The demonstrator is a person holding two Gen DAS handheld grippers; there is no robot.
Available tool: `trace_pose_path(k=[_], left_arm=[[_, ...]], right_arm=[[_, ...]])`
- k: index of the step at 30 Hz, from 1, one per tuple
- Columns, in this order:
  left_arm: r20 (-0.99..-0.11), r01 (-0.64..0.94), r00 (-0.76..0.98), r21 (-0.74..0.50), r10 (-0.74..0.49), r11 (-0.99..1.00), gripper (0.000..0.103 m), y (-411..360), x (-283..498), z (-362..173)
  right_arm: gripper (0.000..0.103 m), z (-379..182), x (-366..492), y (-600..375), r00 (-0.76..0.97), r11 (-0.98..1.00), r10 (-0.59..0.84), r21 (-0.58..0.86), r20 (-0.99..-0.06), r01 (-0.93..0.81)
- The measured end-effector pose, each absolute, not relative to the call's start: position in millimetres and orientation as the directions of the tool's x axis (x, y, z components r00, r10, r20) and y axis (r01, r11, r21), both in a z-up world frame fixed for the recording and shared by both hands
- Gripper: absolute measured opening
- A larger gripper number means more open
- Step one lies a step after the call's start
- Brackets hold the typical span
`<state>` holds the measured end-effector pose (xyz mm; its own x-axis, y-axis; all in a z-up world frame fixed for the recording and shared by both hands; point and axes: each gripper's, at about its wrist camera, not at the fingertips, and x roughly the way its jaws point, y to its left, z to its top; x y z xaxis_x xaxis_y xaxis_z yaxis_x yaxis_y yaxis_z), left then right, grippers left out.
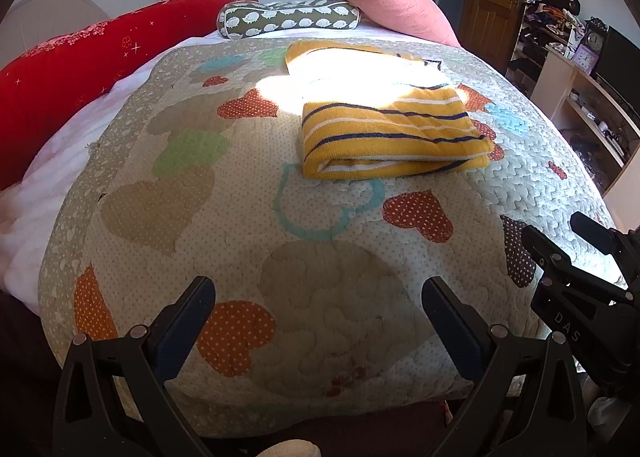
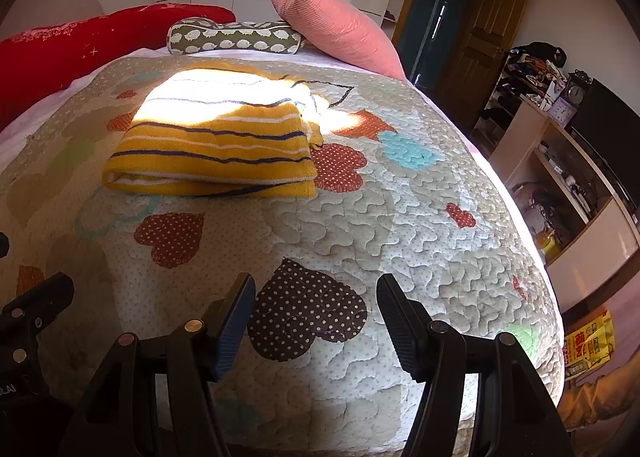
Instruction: Fold small clothes
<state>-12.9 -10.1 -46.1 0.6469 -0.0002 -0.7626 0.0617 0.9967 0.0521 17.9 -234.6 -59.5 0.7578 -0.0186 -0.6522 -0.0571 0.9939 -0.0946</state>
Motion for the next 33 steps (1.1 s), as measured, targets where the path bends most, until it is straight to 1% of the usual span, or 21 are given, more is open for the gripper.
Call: trace_pose_path(k=[33], left_arm=[[-0.763, 0.053, 0.646, 0.052, 0.006, 0.997, 0.103, -9.9, -12.4, -50.2]], right_arm=[[0.067, -65.4, 18.2, -230.3, 0.754, 0.992, -0.012, -0.105, -0.657, -0.076]])
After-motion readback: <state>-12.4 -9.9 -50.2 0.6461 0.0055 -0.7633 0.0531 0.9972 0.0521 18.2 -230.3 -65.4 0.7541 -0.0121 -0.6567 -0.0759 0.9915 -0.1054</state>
